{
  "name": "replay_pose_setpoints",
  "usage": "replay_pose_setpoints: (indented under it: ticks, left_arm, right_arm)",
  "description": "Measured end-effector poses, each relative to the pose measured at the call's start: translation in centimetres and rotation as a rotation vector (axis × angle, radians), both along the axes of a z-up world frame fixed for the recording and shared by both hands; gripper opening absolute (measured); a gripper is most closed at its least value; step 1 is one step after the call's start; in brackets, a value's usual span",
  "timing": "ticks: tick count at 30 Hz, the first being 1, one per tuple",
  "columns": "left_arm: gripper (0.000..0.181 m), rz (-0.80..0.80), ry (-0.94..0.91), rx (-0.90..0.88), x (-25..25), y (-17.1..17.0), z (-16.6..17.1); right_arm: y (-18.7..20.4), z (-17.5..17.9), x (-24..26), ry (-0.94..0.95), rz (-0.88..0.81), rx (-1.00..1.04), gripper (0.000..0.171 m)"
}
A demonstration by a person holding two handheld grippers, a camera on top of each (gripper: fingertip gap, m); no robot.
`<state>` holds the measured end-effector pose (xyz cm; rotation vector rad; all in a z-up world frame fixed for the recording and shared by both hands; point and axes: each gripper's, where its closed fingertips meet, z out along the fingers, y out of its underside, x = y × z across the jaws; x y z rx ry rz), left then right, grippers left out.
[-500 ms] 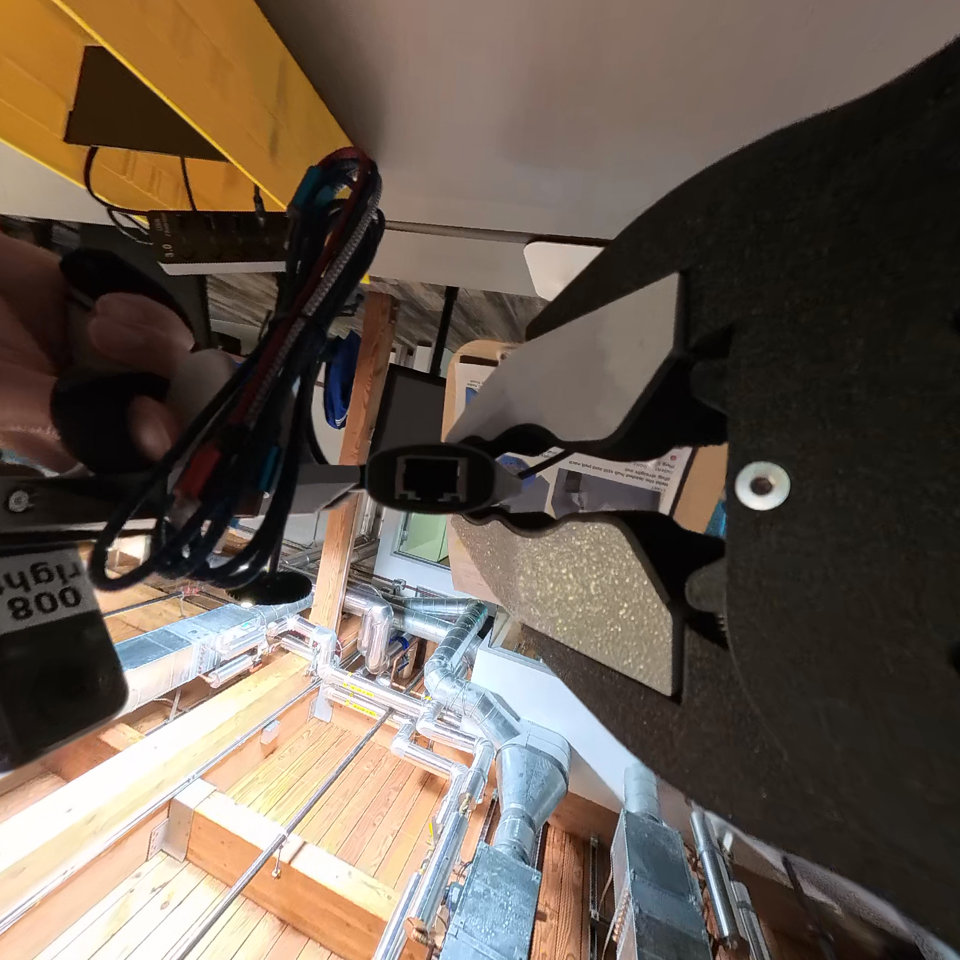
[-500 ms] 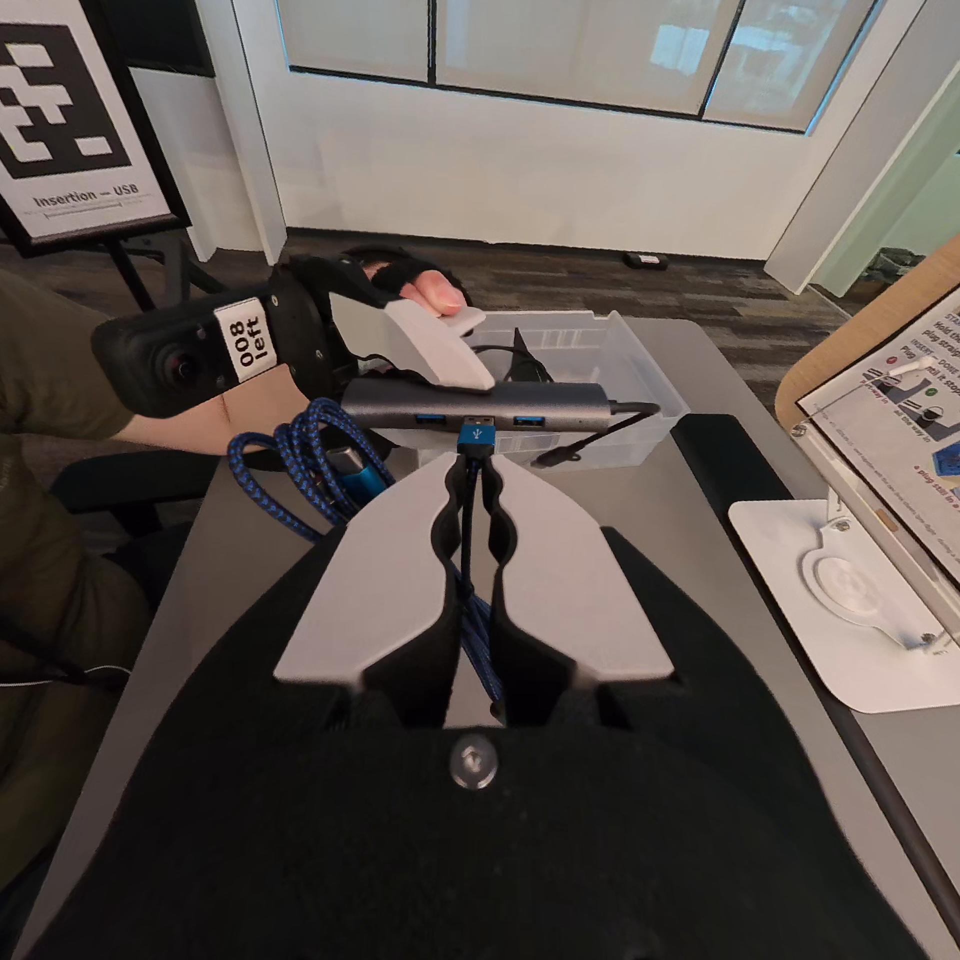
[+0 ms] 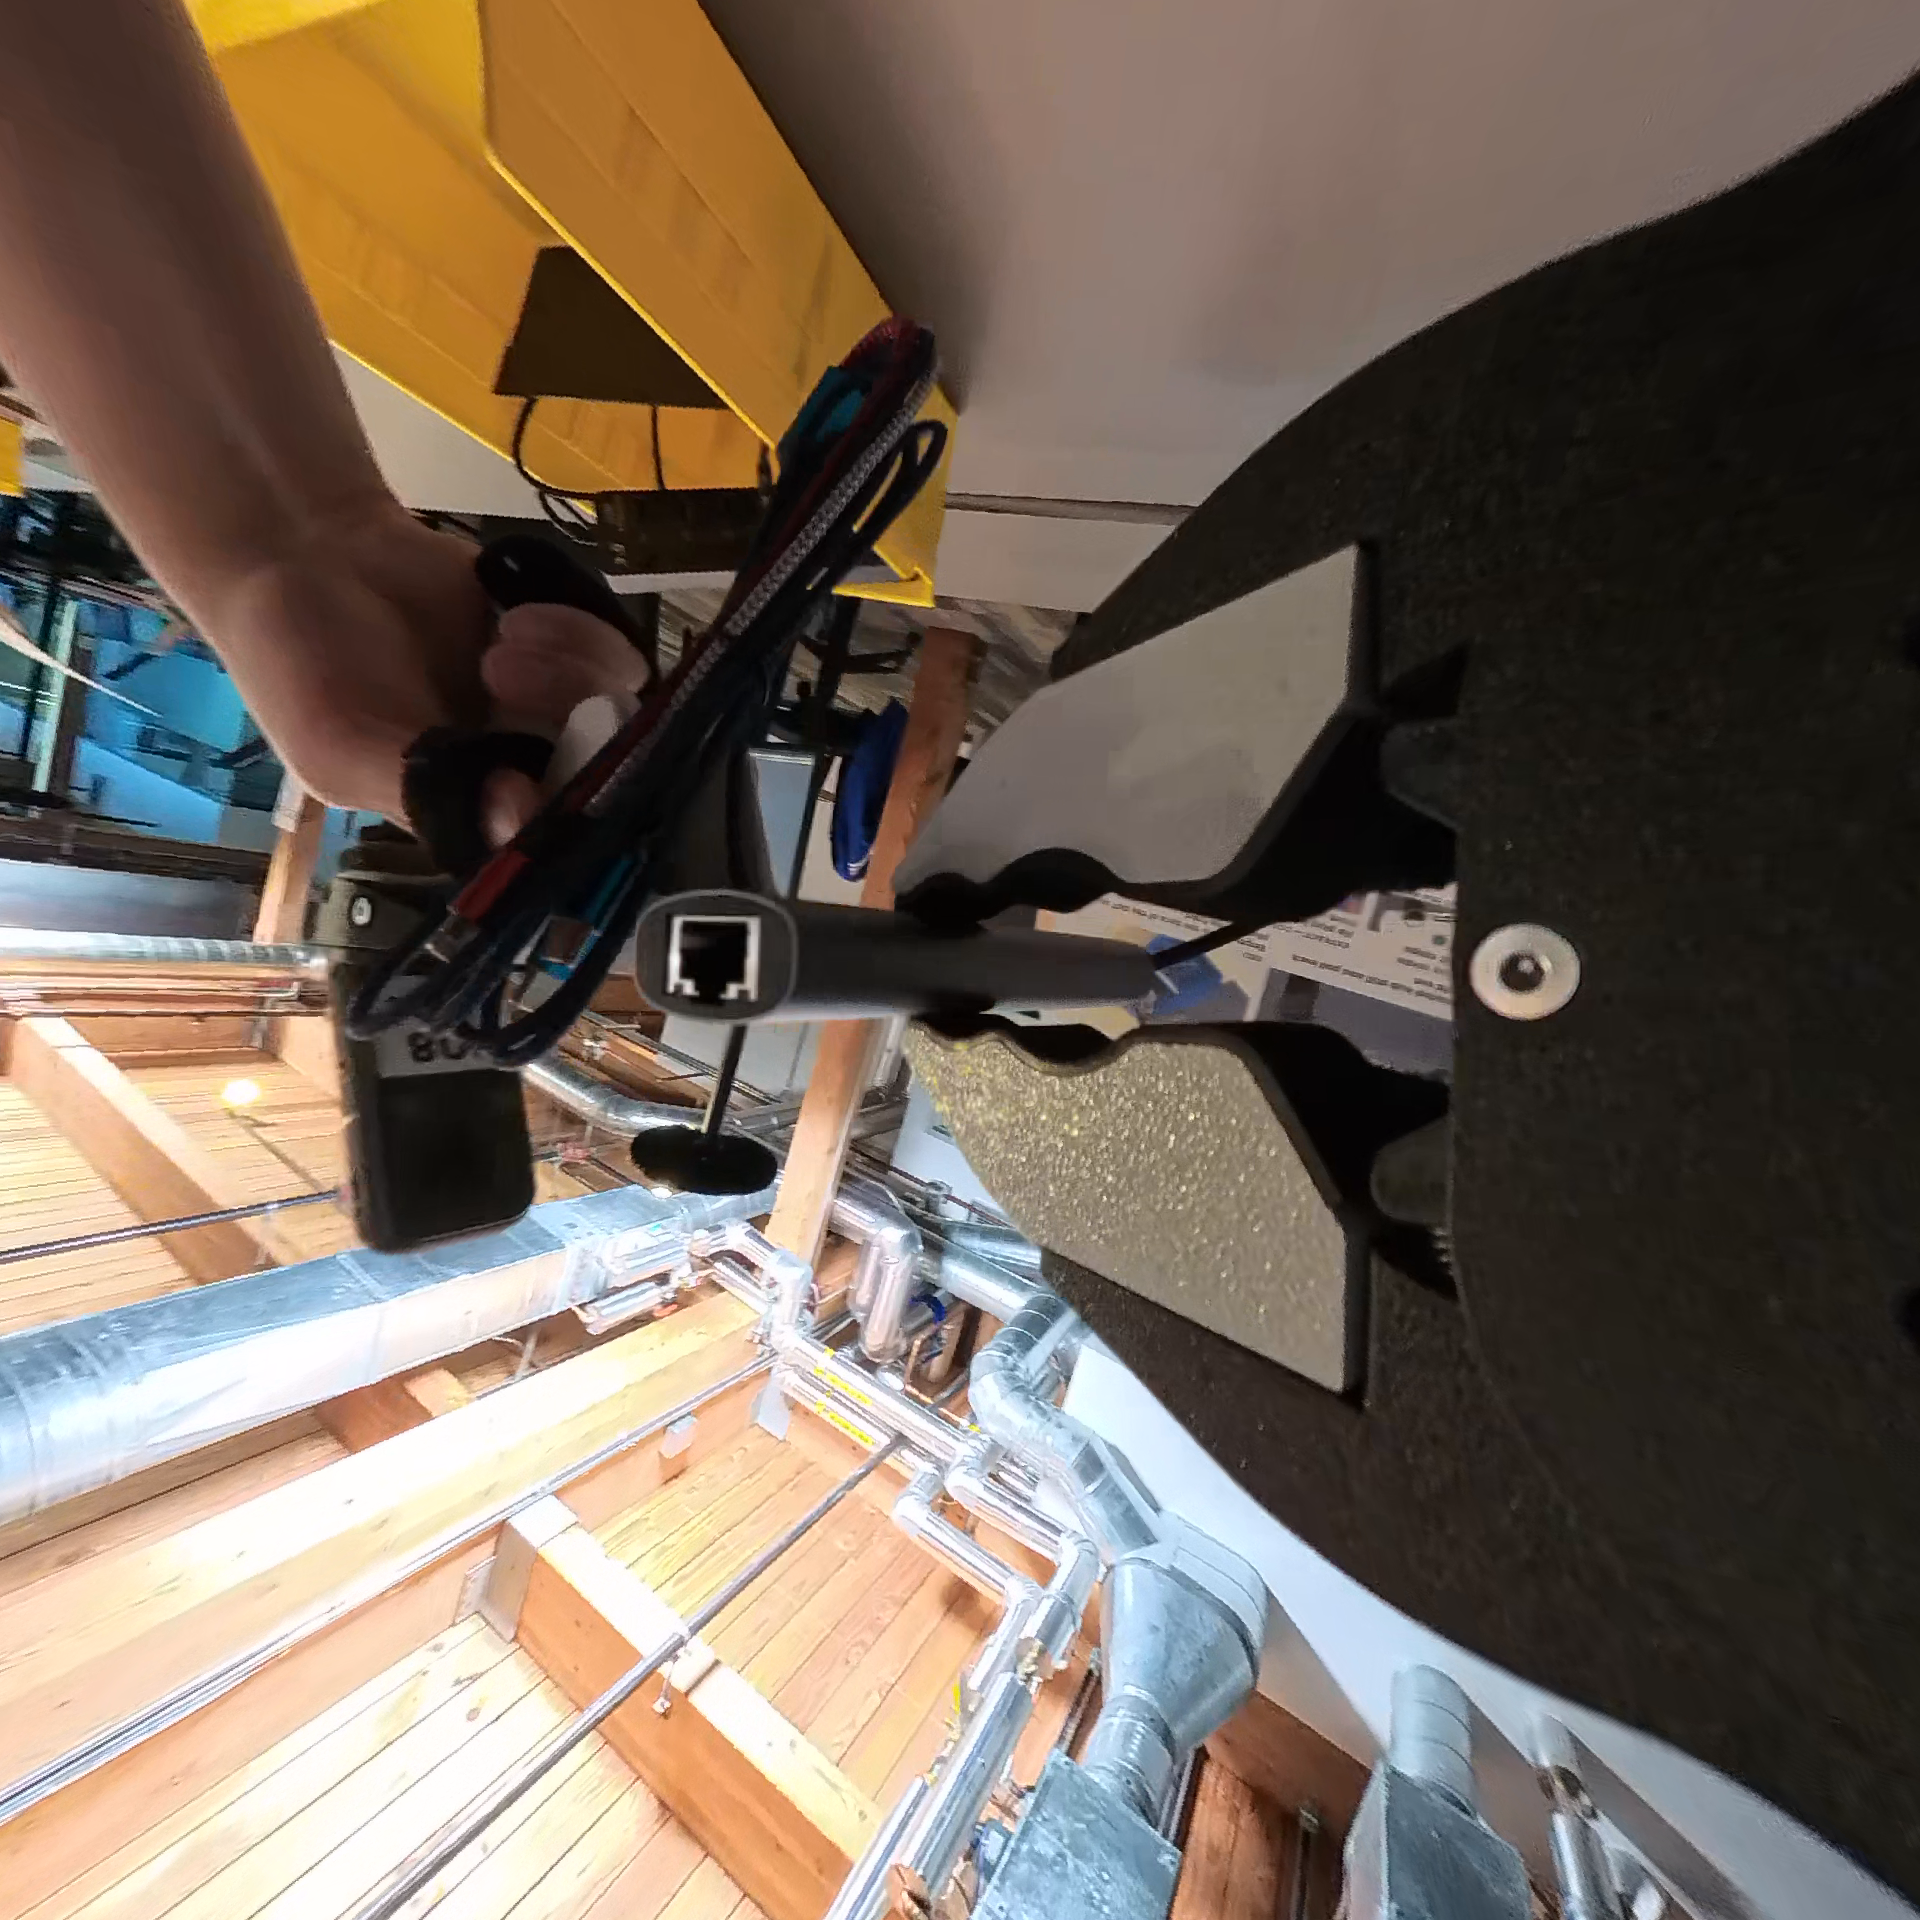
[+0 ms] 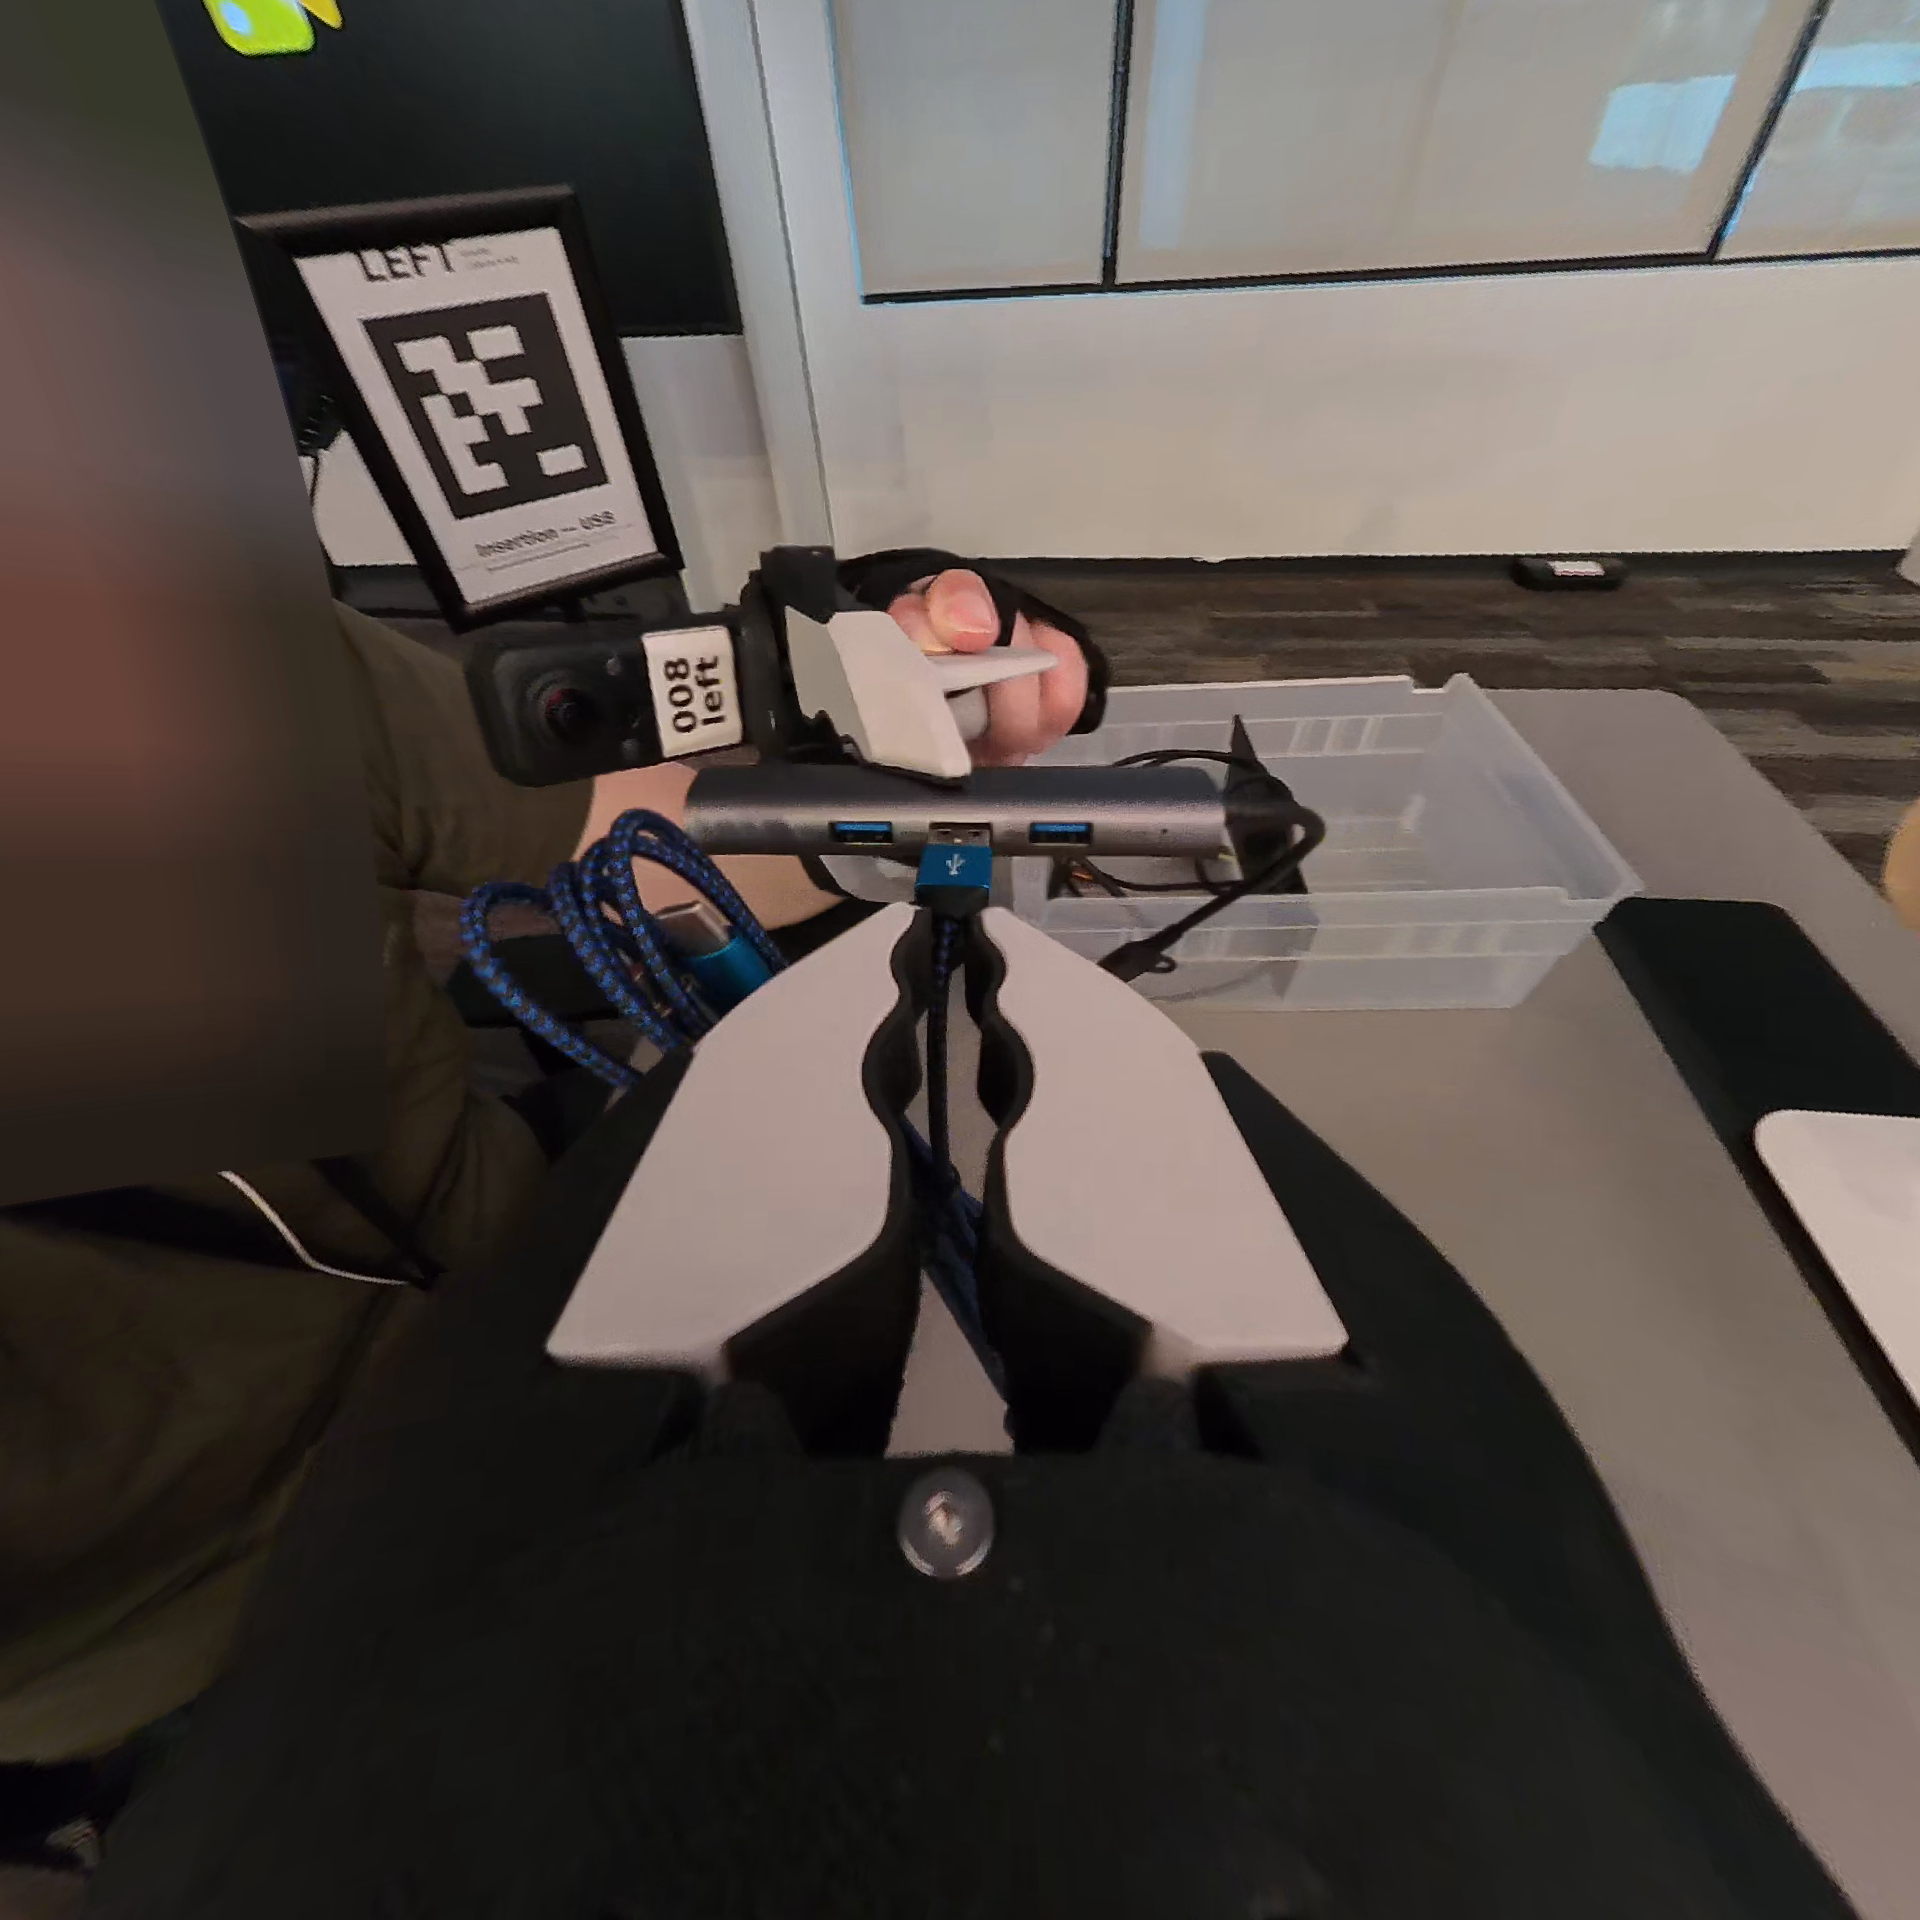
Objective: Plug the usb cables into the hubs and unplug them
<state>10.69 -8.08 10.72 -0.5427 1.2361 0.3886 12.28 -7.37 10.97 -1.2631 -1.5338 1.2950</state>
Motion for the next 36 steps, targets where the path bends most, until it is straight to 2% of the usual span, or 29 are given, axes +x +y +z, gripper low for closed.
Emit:
replay_pose_setpoints:
  ticks: [12, 17, 23, 36]
  left_arm:
    - [0.017, -0.156, -0.012, -0.071, 0.5, -2.1, 0.3]
    - [0.017, -0.277, -0.062, -0.158, 0.8, -3.8, 1.1]
    - [0.016, -0.36, -0.117, -0.228, 0.4, -4.7, 2.0]
    - [0.017, -0.442, -0.153, -0.298, -0.5, -5.1, 2.7]
  right_arm:
    - [-1.5, 0.1, 0.2, -0.012, 0.125, -0.162, 0.006]
    - [-2.6, 0.6, 0.2, 0.002, 0.217, -0.27, 0.006]
    - [-3.2, 1.2, -0.4, 0.02, 0.244, -0.386, 0.006]
    - [-3.1, 1.2, -1.6, 0.029, 0.293, -0.603, 0.006]
